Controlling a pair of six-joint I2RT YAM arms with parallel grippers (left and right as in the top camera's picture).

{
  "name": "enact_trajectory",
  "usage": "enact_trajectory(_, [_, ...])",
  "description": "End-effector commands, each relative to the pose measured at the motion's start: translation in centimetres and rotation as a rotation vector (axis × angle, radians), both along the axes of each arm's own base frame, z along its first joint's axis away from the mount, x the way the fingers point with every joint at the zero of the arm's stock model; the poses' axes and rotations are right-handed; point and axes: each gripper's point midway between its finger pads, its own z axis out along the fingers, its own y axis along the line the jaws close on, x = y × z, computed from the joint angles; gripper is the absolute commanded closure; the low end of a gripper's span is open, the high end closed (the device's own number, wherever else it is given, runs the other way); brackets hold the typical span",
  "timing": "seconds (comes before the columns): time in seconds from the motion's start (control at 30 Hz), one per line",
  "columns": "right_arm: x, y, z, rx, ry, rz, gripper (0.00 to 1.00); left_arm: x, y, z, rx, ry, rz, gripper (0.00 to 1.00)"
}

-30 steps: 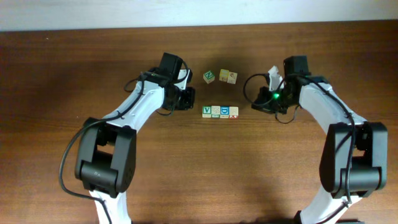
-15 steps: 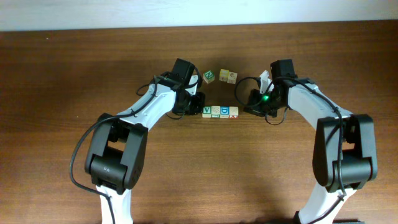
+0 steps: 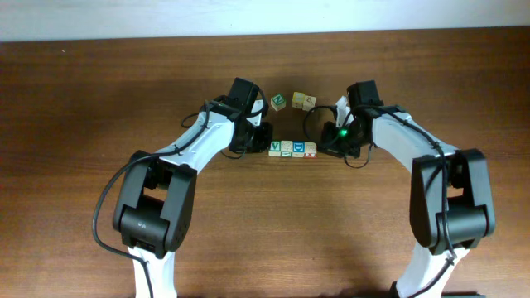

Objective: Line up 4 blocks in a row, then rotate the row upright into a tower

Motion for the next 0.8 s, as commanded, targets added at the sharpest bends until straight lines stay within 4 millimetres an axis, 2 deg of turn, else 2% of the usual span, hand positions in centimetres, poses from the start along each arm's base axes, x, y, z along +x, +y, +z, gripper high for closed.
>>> enact_trajectory(0.0, [-0.4, 0.2, -0.8, -0.011, 0.015, 0.010, 0.96, -0.3, -0.1, -0.6, -0.008, 0.025, 0.005, 1.00])
enact_trajectory(0.17, [-0.3, 1.1, -0.3, 0.039, -0.013, 0.063, 0.96, -0.3, -0.1, -0.6, -0.008, 0.025, 0.005, 1.00])
enact_trajectory(0.3, [-0.2, 1.5, 1.2, 0.061, -0.057, 0.093, 0.96, -0.3, -0.1, -0.6, -0.009, 0.022, 0.005, 1.00])
enact_trajectory(0.43, [-0.3, 3.5, 2.8, 0.072, -0.107, 0.150, 0.96, -0.3, -0.1, -0.6, -0.009, 0.022, 0.005, 1.00])
enact_trajectory(0.57, [-0.1, 3.9, 4.9, 0.078, -0.158, 0.161, 0.96, -0.3, -0.1, -0.6, -0.009, 0.022, 0.005, 1.00])
enact_trajectory(0.77, [-0.5, 5.3, 6.2, 0.086, -0.190, 0.197, 0.96, -0.3, -0.1, -0.6, -0.009, 0.022, 0.005, 1.00])
